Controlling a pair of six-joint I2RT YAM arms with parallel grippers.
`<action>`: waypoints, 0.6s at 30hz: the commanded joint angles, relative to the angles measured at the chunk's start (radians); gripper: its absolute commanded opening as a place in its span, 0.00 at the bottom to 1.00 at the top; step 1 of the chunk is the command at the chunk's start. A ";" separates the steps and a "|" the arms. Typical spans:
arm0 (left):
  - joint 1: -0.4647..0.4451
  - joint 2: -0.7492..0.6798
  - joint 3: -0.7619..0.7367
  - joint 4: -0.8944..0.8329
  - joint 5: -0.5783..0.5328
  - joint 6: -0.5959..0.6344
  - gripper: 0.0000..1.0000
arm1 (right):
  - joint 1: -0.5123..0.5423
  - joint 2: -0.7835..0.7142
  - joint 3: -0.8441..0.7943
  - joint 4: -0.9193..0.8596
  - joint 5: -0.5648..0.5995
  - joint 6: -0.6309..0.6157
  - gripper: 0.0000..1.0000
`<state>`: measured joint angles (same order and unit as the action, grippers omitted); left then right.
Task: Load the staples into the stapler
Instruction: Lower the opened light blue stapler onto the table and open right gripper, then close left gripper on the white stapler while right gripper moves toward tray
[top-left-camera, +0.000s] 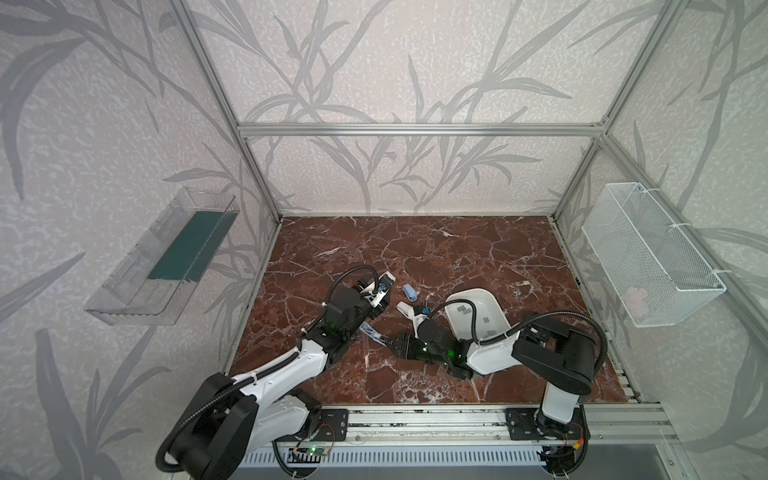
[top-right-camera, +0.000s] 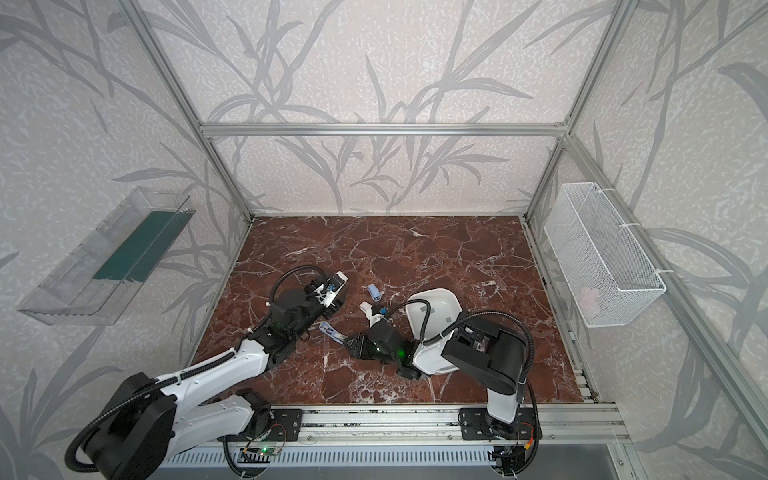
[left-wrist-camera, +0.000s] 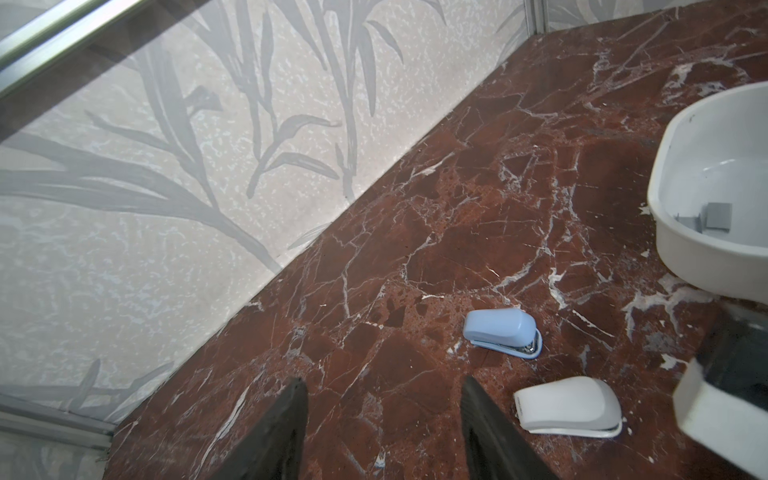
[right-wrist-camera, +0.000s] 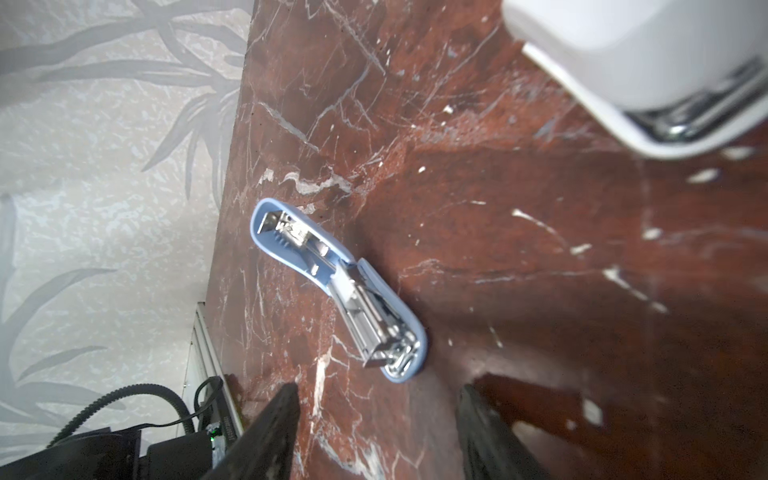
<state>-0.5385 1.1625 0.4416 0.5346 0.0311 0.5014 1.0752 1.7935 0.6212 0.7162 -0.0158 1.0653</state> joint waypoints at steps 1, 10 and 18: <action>0.004 0.057 0.027 -0.027 0.150 0.103 0.61 | -0.003 -0.064 -0.037 -0.076 0.084 -0.046 0.64; 0.016 0.329 0.415 -0.772 0.591 0.716 0.52 | -0.085 -0.246 -0.094 -0.292 0.146 -0.209 0.51; 0.044 0.436 0.532 -0.939 0.574 0.793 0.49 | -0.153 -0.308 -0.176 -0.313 0.211 -0.266 0.52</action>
<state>-0.5163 1.5650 0.9619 -0.2592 0.5591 1.1934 0.9504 1.5028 0.4744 0.4450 0.1555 0.8455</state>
